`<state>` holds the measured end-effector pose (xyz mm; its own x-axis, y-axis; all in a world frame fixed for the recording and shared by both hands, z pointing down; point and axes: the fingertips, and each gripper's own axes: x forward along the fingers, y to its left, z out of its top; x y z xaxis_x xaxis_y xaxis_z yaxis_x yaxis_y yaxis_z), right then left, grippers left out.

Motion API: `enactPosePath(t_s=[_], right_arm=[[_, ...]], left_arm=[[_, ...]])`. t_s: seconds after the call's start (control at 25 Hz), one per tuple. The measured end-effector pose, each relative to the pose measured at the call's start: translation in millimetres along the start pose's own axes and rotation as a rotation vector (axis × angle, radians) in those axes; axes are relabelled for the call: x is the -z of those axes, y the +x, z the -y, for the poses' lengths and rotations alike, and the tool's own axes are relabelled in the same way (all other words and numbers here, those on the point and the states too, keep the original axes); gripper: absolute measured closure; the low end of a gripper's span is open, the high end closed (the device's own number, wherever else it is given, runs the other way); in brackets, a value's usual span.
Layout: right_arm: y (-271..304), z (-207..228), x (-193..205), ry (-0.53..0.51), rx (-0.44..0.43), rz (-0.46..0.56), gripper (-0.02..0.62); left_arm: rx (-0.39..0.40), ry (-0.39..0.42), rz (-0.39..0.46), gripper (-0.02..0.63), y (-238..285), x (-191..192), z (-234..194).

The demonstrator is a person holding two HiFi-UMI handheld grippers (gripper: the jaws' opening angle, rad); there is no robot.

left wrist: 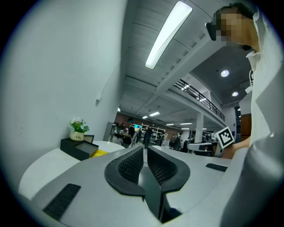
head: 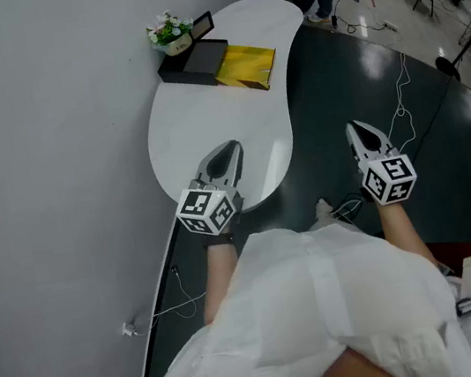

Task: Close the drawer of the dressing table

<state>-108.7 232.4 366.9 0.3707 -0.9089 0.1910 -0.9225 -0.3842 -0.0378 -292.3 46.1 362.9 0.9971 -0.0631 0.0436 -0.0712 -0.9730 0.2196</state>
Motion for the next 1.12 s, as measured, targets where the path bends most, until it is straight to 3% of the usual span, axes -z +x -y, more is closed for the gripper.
enactPosePath(t_s=[0.68,0.96,1.12], right_arm=[[-4,3,-1,-0.004,0.023,-0.002,0.586],[-7,17,0,0.154,0.022,0.050,0.586],[-4,22,6,0.135,0.027,0.033,0.586]], left_arm=[[0.008,-0.010,-0.019,0.566,2,3,-2],[0.041,-0.006,-0.031,0.566,9,8,5],[0.034,-0.010,-0.042,0.566,14,11,4]])
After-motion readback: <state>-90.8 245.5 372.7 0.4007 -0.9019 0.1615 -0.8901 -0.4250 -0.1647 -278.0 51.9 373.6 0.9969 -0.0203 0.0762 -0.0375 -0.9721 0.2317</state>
